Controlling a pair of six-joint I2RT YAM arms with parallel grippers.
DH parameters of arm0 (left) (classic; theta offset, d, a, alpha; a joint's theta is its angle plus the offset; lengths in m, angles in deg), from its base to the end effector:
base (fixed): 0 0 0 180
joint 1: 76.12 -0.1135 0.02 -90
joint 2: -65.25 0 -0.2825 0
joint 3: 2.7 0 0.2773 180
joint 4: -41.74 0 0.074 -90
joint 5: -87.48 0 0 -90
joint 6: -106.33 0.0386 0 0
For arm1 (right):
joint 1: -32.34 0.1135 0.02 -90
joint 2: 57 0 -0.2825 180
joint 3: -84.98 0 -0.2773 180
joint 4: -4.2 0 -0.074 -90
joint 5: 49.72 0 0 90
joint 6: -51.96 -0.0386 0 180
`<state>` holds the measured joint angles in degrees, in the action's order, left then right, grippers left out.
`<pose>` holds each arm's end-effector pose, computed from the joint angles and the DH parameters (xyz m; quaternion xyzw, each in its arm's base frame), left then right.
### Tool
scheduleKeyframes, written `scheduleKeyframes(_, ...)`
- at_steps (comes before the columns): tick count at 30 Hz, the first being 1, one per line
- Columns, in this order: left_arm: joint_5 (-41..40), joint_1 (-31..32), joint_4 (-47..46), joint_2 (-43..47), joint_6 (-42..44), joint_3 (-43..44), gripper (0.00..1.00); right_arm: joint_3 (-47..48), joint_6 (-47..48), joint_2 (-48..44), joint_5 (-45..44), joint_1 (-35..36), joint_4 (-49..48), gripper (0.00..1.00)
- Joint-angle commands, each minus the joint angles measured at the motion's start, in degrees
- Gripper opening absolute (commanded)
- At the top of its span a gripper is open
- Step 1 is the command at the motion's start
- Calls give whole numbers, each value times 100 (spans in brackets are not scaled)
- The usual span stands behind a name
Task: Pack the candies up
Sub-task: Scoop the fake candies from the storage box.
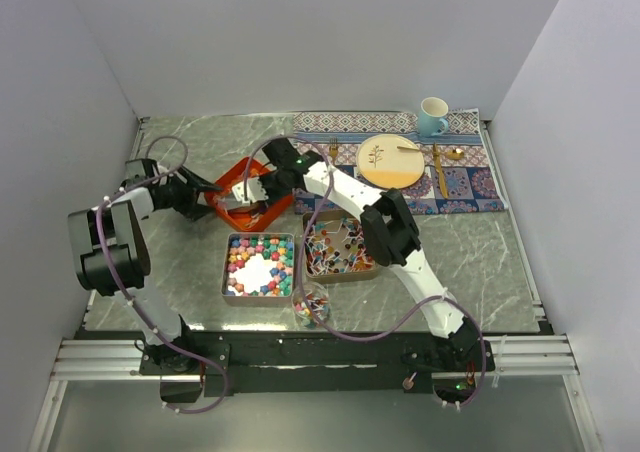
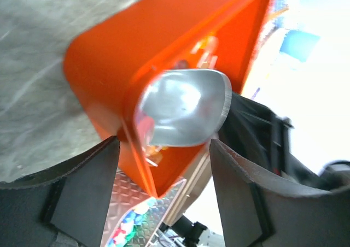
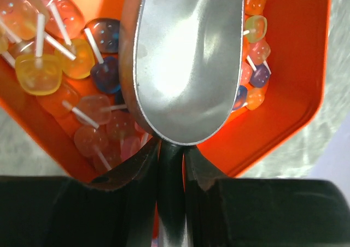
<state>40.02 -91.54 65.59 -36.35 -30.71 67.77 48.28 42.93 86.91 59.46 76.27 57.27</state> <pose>0.3665 0.0740 0.1630 -0.3674 0.8165 -0.4093 0.1755 0.4168 0.4192 0.1880 -0.8547 0.3873 0.0525 0.3417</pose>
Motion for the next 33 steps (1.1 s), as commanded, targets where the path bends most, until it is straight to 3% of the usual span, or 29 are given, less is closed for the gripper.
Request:
scheduleKeyframes(1,1045,-110,-644,176,-103,653,71,-608,-1109,-609,886,29,-1209,0)
scheduleKeyframes(7,1054,-365,-406,70,3,979,72,-257,-1672,-864,658,-147,-1244,0)
scheduleKeyframes(15,1151,-541,-678,342,-120,610,72,-1680,-2584,-1621,96,-270,-3229,0)
scheduleKeyframes(19,1195,-558,-766,360,-156,627,73,-1725,-2727,-1892,-220,-305,-3328,0)
scheduleKeyframes(23,1195,-637,-1073,492,-427,522,74,-1900,-2421,-2437,-257,-472,-2987,0)
scheduleKeyframes(29,1572,-822,-2497,922,-1447,232,77,-3252,-1612,-3887,-406,-701,-2618,0)
scheduleKeyframes(33,1617,-884,-2218,1116,-1334,407,78,-4535,-1015,-5202,-450,-701,-2082,0)
